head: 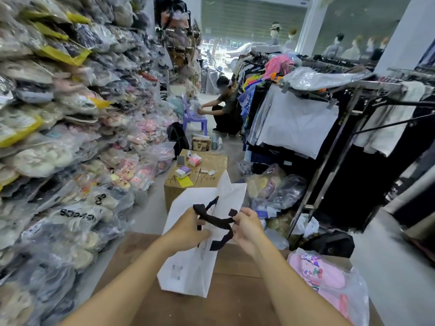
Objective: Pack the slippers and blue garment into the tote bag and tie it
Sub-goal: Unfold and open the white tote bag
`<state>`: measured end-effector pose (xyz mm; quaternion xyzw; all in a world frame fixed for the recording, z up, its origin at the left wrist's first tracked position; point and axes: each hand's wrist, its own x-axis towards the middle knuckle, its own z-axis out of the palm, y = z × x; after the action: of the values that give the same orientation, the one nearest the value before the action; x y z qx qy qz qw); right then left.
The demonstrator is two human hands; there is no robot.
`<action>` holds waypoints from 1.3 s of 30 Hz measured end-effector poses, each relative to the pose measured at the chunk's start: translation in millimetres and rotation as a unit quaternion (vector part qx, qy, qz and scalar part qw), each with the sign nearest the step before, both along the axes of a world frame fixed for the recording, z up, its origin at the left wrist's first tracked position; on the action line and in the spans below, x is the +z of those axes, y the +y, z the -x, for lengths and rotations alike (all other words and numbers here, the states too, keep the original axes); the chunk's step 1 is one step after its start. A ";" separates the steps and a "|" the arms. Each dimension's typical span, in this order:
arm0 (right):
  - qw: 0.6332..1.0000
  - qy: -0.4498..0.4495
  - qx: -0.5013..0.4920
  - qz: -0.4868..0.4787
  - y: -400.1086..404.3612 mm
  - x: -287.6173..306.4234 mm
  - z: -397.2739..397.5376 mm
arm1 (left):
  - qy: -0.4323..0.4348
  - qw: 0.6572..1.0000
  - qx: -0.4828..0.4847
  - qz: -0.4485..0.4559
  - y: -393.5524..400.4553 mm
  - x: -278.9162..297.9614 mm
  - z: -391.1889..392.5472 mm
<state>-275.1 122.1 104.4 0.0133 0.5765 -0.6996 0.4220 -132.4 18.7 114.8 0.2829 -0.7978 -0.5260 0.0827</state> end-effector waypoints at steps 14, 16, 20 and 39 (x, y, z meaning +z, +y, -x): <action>0.982 0.117 0.124 -0.081 23.3 4.6 10.3 | -0.016 0.969 0.131 0.210 -31.2 10.4 11.4; 0.969 0.174 0.132 -0.116 25.3 -3.3 12.2 | -0.031 0.961 0.135 0.241 -29.0 20.2 13.5; 0.952 0.234 0.168 -0.107 33.6 -0.6 14.9 | -0.057 0.949 0.114 0.287 -33.6 33.1 13.1; 0.892 0.402 0.068 -0.197 36.4 4.7 11.0 | -0.045 0.951 0.105 0.288 -28.8 43.7 5.9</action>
<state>-286.1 158.5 109.1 -0.2254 0.8221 -0.4873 0.1893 -138.3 -10.0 158.5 0.3524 -0.8840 -0.2494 0.1791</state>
